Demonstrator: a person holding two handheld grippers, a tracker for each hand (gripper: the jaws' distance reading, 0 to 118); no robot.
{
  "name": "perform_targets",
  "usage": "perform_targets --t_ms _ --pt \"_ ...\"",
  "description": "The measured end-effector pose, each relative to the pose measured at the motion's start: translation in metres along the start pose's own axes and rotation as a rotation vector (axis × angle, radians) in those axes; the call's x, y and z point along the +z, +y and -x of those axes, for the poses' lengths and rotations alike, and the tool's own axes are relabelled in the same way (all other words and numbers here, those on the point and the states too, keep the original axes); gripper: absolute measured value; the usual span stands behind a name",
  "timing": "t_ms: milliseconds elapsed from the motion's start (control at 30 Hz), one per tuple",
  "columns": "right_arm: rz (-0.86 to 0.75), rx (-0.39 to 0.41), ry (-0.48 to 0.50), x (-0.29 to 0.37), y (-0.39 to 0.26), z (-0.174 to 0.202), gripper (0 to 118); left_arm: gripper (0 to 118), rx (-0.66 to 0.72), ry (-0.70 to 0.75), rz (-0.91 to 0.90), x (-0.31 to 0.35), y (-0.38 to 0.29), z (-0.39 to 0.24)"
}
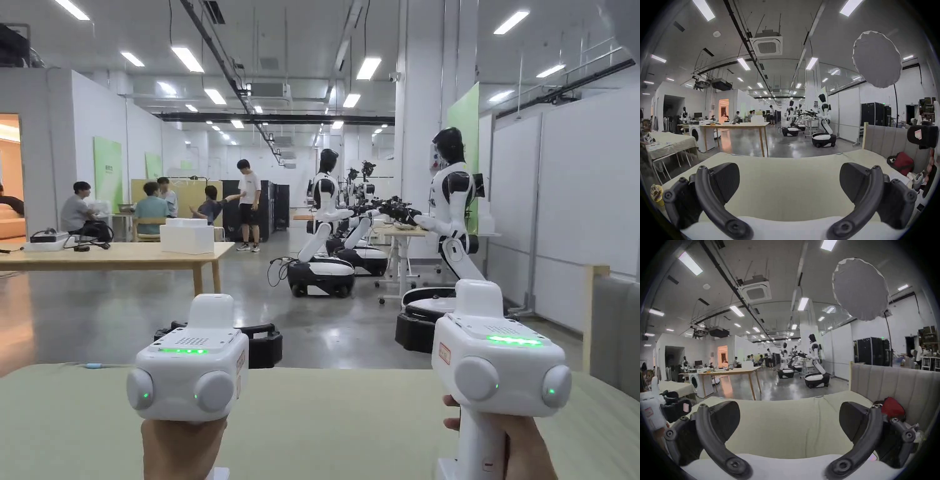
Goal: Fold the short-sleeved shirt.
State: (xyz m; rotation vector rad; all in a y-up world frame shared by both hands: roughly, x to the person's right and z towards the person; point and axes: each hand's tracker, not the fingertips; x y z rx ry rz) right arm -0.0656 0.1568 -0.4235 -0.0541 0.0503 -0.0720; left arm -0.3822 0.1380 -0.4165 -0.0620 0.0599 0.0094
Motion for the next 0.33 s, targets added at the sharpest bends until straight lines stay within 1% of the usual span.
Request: perform_targets --t_ms 67,100,167,267,333 --pt "0.003 -0.018 -0.065 -0.0001 0.0007 0.0006 118 118 0.003 0.003 0.001 -0.0013 0.0006 0.0009" --pt "-0.012 -0.018 -0.064 0.0 -0.0009 0.0003 118 118 0.027 -0.001 0.013 -0.0019 0.0001 0.0021" --pt "-0.006 -0.021 -0.058 -0.0001 -0.0018 -0.0003 118 118 0.029 -0.002 0.01 0.0016 -0.0002 0.0004" --pt "0.01 -0.018 -0.089 -0.0035 -0.0042 0.0008 118 118 0.012 -0.004 0.008 0.0019 -0.0005 -0.0009" --pt "0.035 -0.013 -0.089 -0.0065 -0.0047 -0.0005 118 118 -0.001 0.004 0.007 0.0014 -0.0006 -0.0027"
